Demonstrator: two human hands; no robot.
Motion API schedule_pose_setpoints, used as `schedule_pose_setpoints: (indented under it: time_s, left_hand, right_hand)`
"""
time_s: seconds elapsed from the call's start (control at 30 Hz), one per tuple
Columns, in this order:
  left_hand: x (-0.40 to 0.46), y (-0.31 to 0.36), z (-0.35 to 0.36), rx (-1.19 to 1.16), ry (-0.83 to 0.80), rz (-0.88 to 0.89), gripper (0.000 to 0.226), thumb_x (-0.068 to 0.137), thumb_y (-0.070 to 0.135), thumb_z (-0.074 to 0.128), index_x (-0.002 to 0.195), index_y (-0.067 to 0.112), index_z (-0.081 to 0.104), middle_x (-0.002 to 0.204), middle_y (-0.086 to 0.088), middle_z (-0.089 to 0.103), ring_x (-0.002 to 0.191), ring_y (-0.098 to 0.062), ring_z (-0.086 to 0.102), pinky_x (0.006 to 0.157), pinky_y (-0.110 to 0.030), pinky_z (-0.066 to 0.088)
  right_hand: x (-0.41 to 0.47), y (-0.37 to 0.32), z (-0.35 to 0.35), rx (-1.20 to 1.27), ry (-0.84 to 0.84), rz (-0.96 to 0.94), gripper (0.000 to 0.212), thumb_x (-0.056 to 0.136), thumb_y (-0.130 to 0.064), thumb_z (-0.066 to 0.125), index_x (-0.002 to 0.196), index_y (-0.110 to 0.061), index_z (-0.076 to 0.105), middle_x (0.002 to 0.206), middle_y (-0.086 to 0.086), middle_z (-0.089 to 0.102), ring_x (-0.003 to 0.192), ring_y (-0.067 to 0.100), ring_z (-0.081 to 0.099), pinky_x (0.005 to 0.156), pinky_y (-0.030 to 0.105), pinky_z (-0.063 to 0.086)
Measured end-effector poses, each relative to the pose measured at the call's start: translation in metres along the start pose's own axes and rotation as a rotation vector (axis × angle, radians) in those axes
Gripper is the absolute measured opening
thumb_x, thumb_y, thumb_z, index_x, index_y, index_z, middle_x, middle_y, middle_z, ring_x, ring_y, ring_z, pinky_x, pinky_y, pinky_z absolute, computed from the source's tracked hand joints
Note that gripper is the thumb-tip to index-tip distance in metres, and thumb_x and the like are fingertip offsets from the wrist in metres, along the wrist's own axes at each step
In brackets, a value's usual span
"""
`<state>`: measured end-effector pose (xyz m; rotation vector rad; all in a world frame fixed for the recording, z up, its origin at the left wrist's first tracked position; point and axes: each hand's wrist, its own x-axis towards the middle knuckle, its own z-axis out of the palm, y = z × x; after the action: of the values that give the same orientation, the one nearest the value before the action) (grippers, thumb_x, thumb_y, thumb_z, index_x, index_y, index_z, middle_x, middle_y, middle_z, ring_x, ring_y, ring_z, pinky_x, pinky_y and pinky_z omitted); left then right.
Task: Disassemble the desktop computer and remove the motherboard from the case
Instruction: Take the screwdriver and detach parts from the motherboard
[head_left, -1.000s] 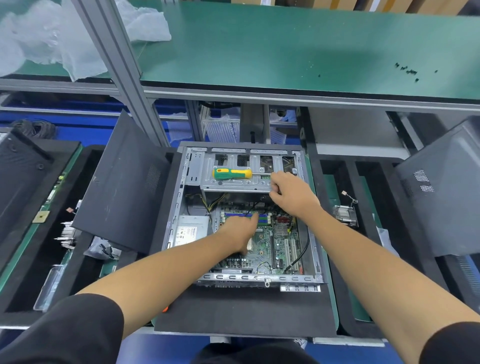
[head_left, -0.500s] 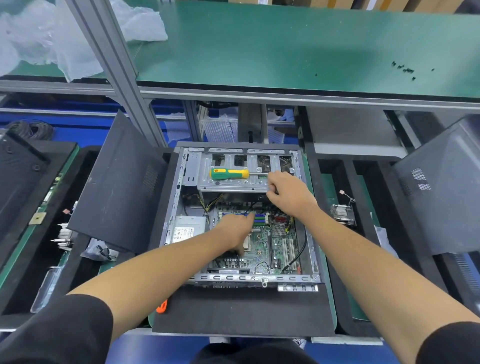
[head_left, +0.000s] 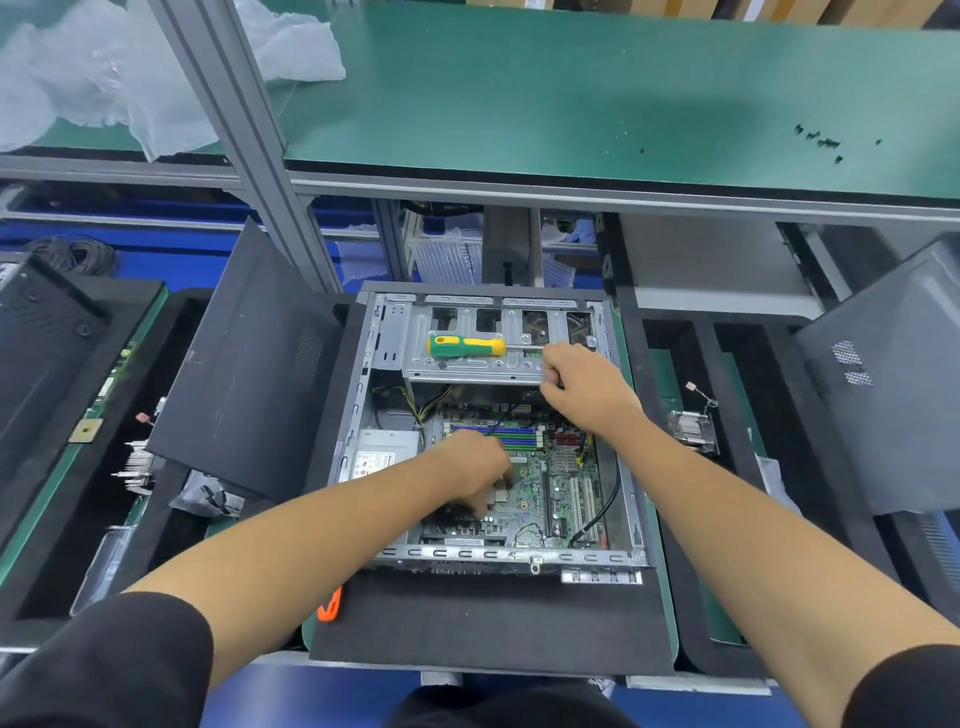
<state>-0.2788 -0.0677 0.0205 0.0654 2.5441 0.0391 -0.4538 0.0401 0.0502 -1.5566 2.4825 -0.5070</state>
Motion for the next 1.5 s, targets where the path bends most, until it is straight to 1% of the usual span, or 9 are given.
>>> schedule_pose_setpoints:
  time_s: [0.27,0.43,0.6,0.77,0.9,1.03,1.27,1.4,1.5]
  left_hand:
    - [0.003,-0.002,0.003,-0.129,-0.065,0.009,0.057,0.070,0.044,0.084,0.122,0.023,0.069,0.108,0.002,0.066,0.094,-0.020,0.063,0.071,-0.031,0.055]
    - [0.000,-0.017,-0.008,-0.513,0.102,-0.059,0.036,0.063,0.037,0.082,0.098,0.029,0.074,0.076,0.016,0.067,0.072,-0.008,0.064,0.066,-0.026,0.057]
    - [-0.008,-0.015,-0.021,-1.029,0.391,-0.135,0.031,0.055,0.032,0.076,0.083,0.024,0.066,0.073,0.008,0.061,0.058,-0.004,0.050,0.062,-0.025,0.050]
    - [-0.017,-0.006,-0.041,-1.220,0.541,-0.114,0.031,0.067,0.023,0.087,0.090,0.023,0.067,0.088,-0.007,0.069,0.072,-0.014,0.068,0.079,-0.035,0.060]
    - [-0.009,0.012,-0.076,-1.326,0.667,-0.078,0.034,0.067,0.013,0.089,0.091,0.022,0.066,0.090,-0.011,0.066,0.084,-0.022,0.075,0.081,-0.035,0.062]
    - [0.016,0.037,-0.113,-1.247,0.854,-0.038,0.034,0.067,0.010,0.086,0.090,0.023,0.065,0.099,-0.007,0.066,0.089,-0.021,0.072,0.081,-0.034,0.062]
    - [0.070,0.081,-0.148,-1.004,0.972,-0.100,0.038,0.065,0.020,0.088,0.088,0.019,0.058,0.091,-0.001,0.063,0.080,-0.016,0.066,0.074,-0.038,0.057]
    - [0.098,0.104,-0.151,-0.807,0.594,-0.196,0.060,0.071,0.024,0.090,0.106,0.019,0.041,0.092,-0.001,0.066,0.083,-0.021,0.065,0.073,-0.039,0.056]
    - [0.119,0.130,-0.150,-0.253,0.283,-0.344,0.041,0.080,0.007,0.078,0.113,0.016,0.055,0.109,-0.007,0.066,0.102,-0.031,0.067,0.076,-0.037,0.053]
  right_hand:
    - [0.001,0.002,0.002,0.010,0.014,-0.012,0.020,0.086,-0.021,0.050,0.073,-0.027,0.036,0.073,-0.006,0.048,0.070,0.014,0.046,0.055,0.034,0.040]
    - [0.000,0.002,0.002,0.030,0.020,-0.013,0.018,0.085,-0.023,0.049,0.074,-0.027,0.036,0.074,-0.007,0.049,0.070,0.014,0.046,0.057,0.035,0.042]
    - [-0.002,0.005,0.002,0.117,0.057,0.009,0.012,0.086,-0.028,0.044,0.076,-0.030,0.038,0.075,-0.007,0.050,0.073,0.010,0.046,0.058,0.034,0.040]
    - [-0.010,0.006,-0.009,0.422,0.119,0.072,0.010,0.087,-0.030,0.044,0.078,-0.026,0.046,0.070,-0.004,0.054,0.067,0.019,0.050,0.060,0.040,0.043]
    - [-0.019,0.015,-0.031,0.779,0.100,0.165,0.023,0.083,-0.030,0.045,0.076,-0.011,0.055,0.061,0.008,0.062,0.050,0.023,0.053,0.050,0.031,0.041]
    - [-0.024,0.038,-0.059,0.910,0.002,0.246,0.026,0.098,-0.020,0.042,0.078,-0.010,0.055,0.054,0.007,0.060,0.040,0.028,0.055,0.037,0.022,0.034]
    - [-0.039,0.102,-0.088,1.158,-0.030,0.449,0.013,0.096,-0.006,0.049,0.090,-0.016,0.055,0.066,0.002,0.062,0.052,0.017,0.054,0.049,0.026,0.041]
    - [-0.067,0.145,-0.083,1.120,-0.004,0.562,0.017,0.096,-0.003,0.051,0.087,-0.016,0.056,0.077,0.007,0.065,0.052,0.015,0.055,0.051,0.026,0.043]
    - [-0.093,0.174,-0.069,0.990,-0.011,0.666,0.013,0.099,-0.004,0.052,0.088,-0.011,0.052,0.083,0.010,0.068,0.049,0.010,0.057,0.044,0.023,0.039]
